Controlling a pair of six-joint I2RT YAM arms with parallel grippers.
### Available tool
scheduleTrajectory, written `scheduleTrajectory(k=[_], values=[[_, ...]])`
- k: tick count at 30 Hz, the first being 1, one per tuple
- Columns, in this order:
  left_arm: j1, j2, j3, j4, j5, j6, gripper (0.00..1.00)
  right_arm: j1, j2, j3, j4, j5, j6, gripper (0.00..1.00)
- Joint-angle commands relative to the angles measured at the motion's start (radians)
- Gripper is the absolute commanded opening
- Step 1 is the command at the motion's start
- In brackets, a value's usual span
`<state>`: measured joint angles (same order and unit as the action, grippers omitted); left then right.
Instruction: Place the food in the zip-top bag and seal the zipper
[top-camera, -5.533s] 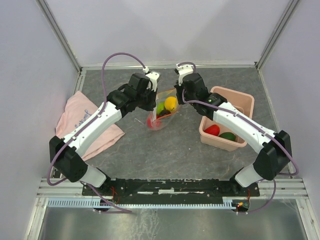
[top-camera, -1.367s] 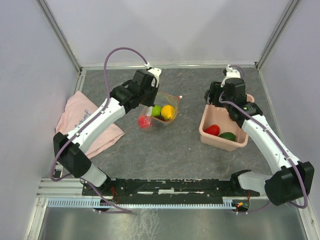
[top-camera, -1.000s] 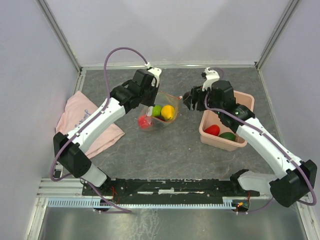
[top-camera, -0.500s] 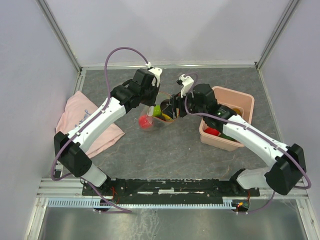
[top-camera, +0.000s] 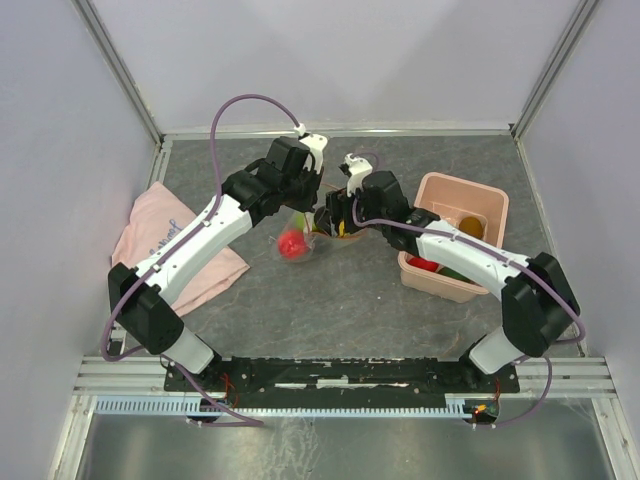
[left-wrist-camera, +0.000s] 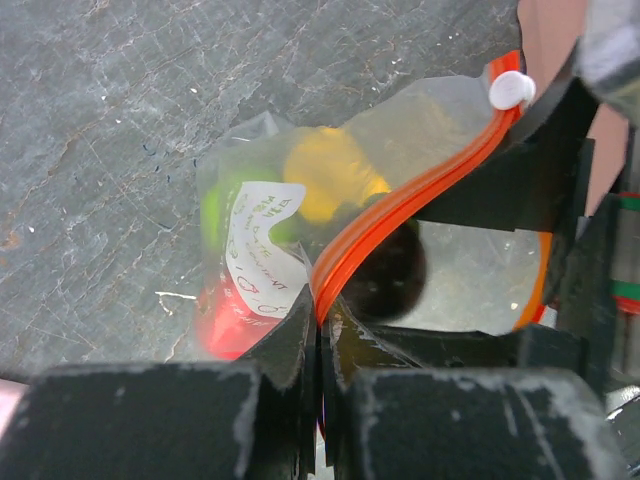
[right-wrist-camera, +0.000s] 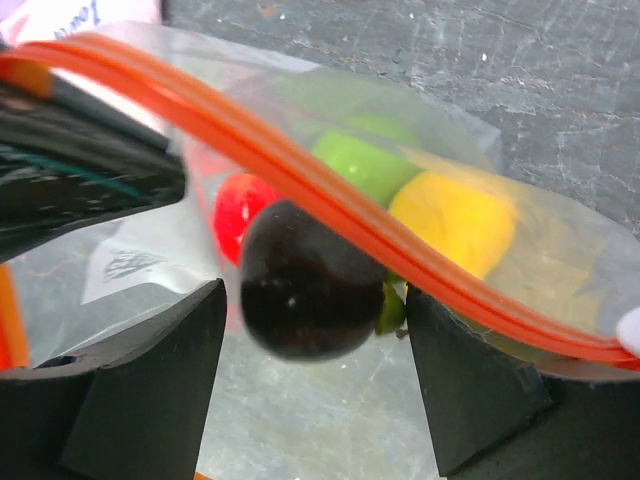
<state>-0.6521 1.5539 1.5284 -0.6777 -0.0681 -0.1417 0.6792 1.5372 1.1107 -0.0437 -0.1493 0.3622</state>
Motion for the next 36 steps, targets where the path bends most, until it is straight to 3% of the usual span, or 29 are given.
scheduleTrajectory(k=[1, 7, 16, 27, 36], values=[[-0.005, -0.019, 0.007, 0.064, 0.019, -0.028, 0.03, 0.001, 0.013, 0.055, 0.044, 0.06, 0.021, 0.82], [-0.006, -0.023, -0.004, 0.064, 0.013, -0.032, 0.03, 0.001, -0.011, 0.062, 0.035, 0.059, 0.027, 0.92], [-0.005, -0.02, -0.014, 0.056, -0.014, -0.036, 0.03, -0.015, -0.165, 0.082, -0.107, 0.082, -0.044, 0.94], [-0.005, -0.026, -0.021, 0.058, -0.027, -0.041, 0.03, -0.112, -0.292, 0.156, -0.442, 0.367, -0.109, 0.96], [-0.006, -0.026, -0.025, 0.062, -0.035, -0.028, 0.03, -0.282, -0.278, 0.172, -0.684, 0.573, -0.025, 0.97]])
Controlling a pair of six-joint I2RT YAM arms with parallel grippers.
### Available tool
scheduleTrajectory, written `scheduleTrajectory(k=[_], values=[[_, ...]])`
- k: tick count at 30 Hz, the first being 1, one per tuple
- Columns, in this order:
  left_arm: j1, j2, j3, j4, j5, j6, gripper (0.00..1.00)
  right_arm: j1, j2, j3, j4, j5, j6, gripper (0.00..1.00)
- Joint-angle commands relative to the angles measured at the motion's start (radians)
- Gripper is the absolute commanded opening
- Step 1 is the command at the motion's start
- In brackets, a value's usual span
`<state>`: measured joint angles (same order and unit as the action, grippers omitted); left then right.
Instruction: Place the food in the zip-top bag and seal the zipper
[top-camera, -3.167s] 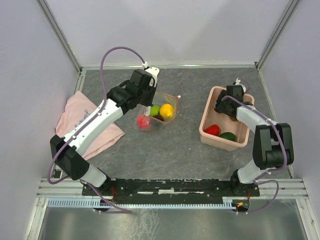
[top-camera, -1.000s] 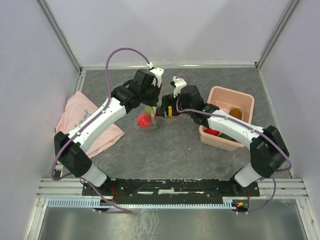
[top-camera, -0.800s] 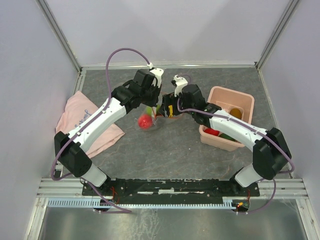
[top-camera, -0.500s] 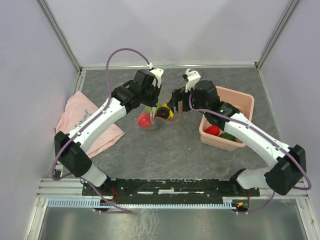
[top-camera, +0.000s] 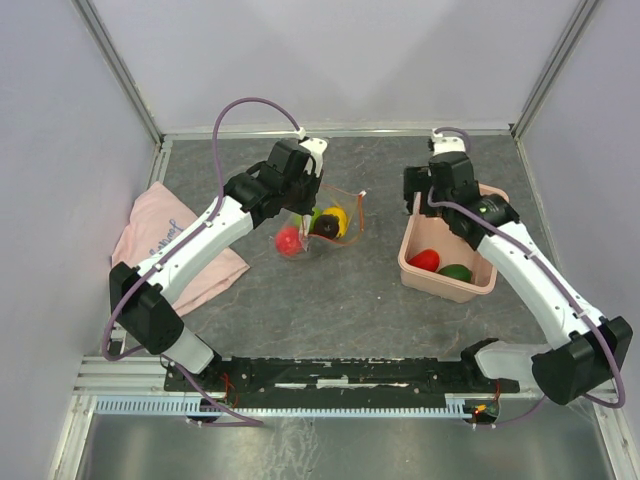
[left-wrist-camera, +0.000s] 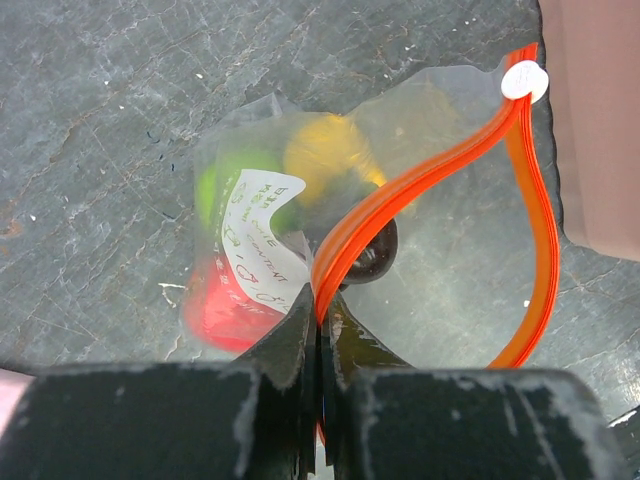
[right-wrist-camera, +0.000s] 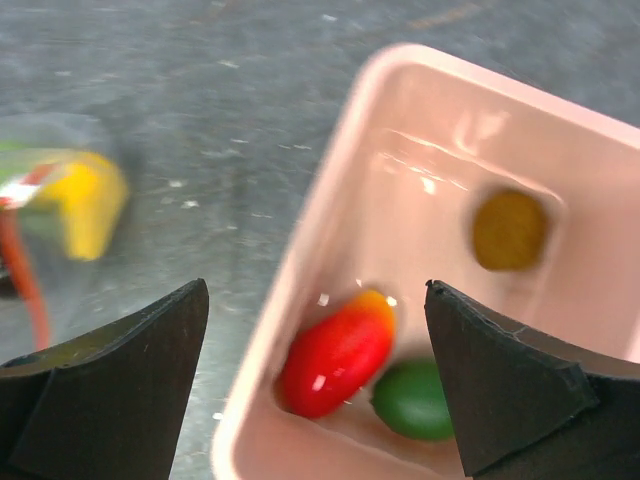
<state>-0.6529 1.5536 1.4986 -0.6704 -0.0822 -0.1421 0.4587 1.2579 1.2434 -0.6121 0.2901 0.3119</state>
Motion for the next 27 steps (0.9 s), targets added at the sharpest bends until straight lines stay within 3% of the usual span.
scheduleTrajectory(k=[1, 10, 27], values=[[-0.005, -0.026, 0.005, 0.055, -0.022, -0.027, 0.03, -0.08, 0.017, 0.047, -0.138, 0.154, 0.022, 0.97], [-0.005, -0.038, -0.001, 0.05, -0.036, -0.02, 0.03, -0.187, 0.141, 0.027, -0.144, 0.278, -0.006, 0.98], [-0.005, -0.061, -0.02, 0.047, -0.046, -0.019, 0.03, -0.361, 0.437, -0.026, 0.043, 0.16, 0.044, 0.86]])
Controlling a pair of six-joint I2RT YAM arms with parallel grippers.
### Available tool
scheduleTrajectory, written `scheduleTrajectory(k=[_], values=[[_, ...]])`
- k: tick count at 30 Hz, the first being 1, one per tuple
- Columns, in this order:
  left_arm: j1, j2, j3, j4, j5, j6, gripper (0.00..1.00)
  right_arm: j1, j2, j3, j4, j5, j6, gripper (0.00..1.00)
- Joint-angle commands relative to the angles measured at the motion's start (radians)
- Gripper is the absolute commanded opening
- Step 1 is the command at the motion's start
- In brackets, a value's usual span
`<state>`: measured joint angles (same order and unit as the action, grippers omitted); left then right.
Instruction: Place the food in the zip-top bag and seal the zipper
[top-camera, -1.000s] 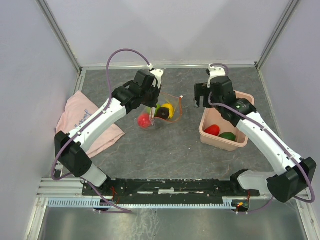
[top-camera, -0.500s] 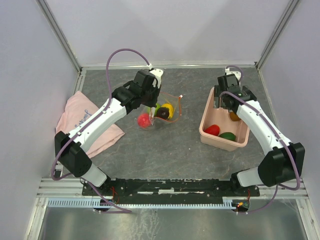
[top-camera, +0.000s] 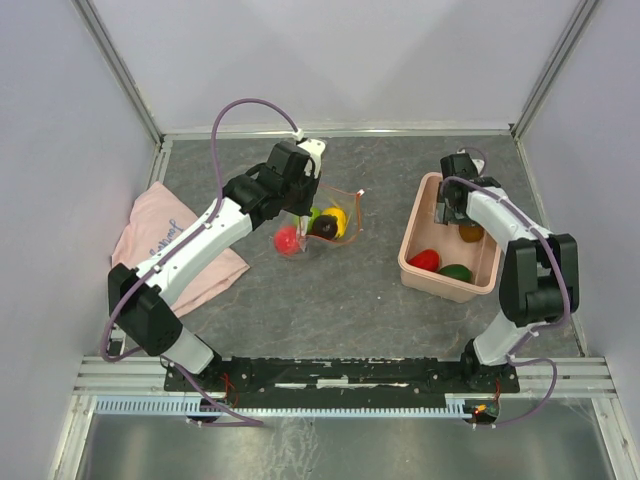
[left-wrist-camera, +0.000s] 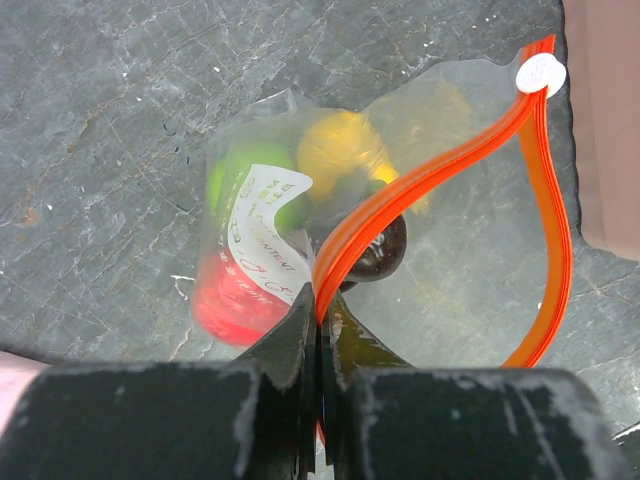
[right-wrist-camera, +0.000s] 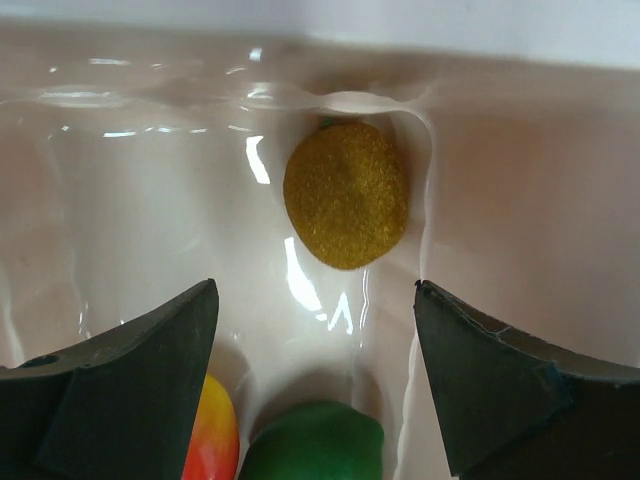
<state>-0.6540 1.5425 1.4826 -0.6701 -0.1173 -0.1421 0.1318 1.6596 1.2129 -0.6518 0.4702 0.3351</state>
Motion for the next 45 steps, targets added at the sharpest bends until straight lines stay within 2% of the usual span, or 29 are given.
scheduleTrajectory(k=[1, 18, 27, 34, 45], values=[[-0.004, -0.053, -0.004, 0.046, -0.008, -0.018, 0.03, -0.042, 0.045, 0.007, 0.088, -0.021, 0.02, 0.86], [-0.004, -0.059, -0.01, 0.05, -0.01, -0.021, 0.03, -0.149, 0.173, -0.026, 0.179, -0.251, 0.038, 0.84], [-0.004, -0.059, -0.01, 0.05, -0.004, -0.021, 0.03, -0.154, 0.161, -0.045, 0.214, -0.272, 0.039, 0.72], [-0.004, -0.054, -0.008, 0.05, -0.001, -0.022, 0.03, -0.152, 0.091, -0.07, 0.227, -0.297, 0.046, 0.55], [-0.004, -0.034, 0.006, 0.053, -0.011, -0.019, 0.03, -0.107, -0.129, -0.033, 0.12, -0.365, 0.102, 0.51]])
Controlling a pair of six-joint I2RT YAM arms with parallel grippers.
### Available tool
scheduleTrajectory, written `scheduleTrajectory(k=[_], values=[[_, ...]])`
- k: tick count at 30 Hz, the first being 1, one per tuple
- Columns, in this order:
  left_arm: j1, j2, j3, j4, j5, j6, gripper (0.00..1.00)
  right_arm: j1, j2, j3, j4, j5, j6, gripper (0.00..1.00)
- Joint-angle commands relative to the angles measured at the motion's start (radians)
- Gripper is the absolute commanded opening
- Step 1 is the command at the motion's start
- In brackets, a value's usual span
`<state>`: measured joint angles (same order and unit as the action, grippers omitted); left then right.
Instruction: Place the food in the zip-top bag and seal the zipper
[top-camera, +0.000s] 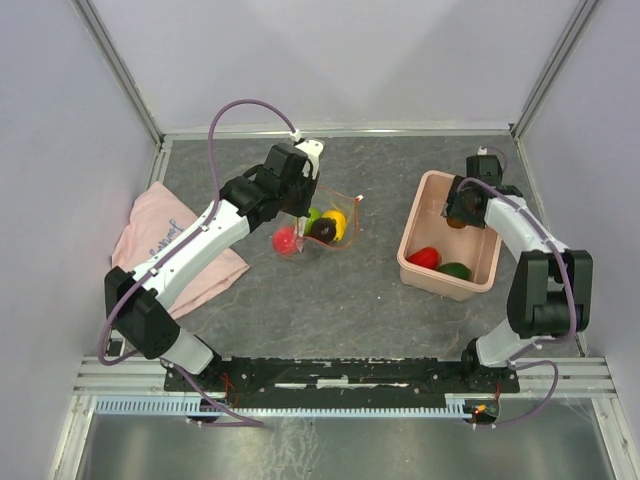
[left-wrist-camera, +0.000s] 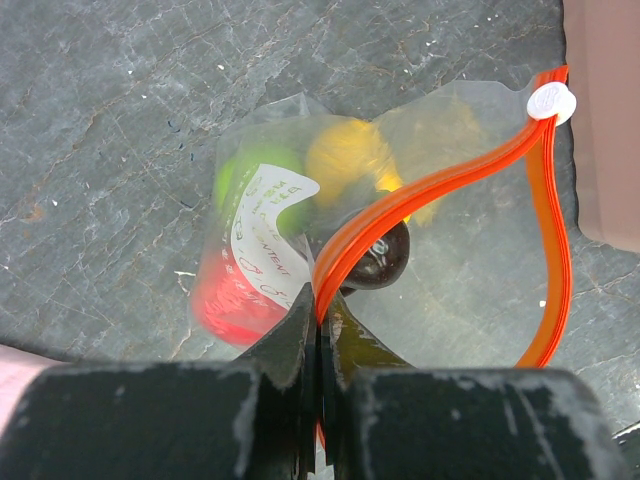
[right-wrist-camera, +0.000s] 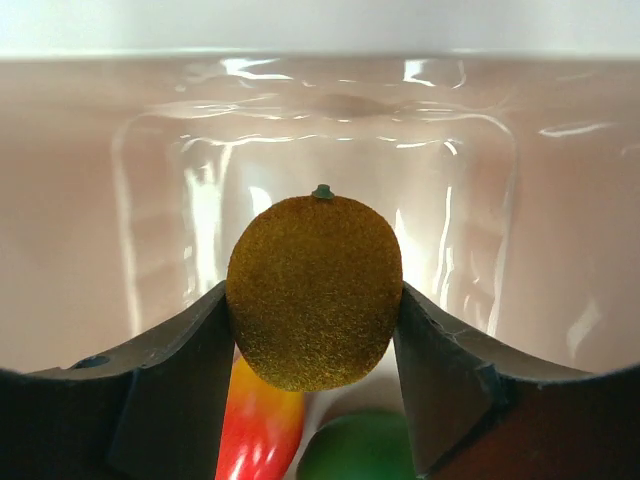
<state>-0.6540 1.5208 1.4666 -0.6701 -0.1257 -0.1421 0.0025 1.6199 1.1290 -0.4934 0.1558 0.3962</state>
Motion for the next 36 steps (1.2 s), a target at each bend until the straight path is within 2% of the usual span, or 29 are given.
scheduleTrajectory(k=[1, 11, 19, 26, 32, 36], values=[[-0.004, -0.012, 0.024, 0.055, -0.003, -0.019, 0.03, 0.034, -0.107, 0.062, -0.047, -0.061, 0.045, 0.51], [-0.004, -0.002, 0.035, 0.058, -0.005, -0.028, 0.03, 0.241, -0.259, 0.151, -0.11, -0.112, 0.036, 0.52], [-0.004, 0.001, 0.043, 0.044, -0.005, -0.036, 0.03, 0.379, -0.319, 0.133, 0.039, -0.303, 0.06, 0.53], [-0.005, 0.011, 0.058, 0.024, -0.001, -0.052, 0.03, 0.504, -0.301, 0.07, 0.264, -0.432, 0.1, 0.54], [-0.004, 0.012, 0.06, 0.013, -0.002, -0.065, 0.03, 0.601, -0.226, 0.072, 0.374, -0.495, 0.095, 0.56], [-0.004, 0.013, 0.064, 0.014, 0.005, -0.072, 0.03, 0.643, -0.154, 0.066, 0.398, -0.466, 0.098, 0.56]])
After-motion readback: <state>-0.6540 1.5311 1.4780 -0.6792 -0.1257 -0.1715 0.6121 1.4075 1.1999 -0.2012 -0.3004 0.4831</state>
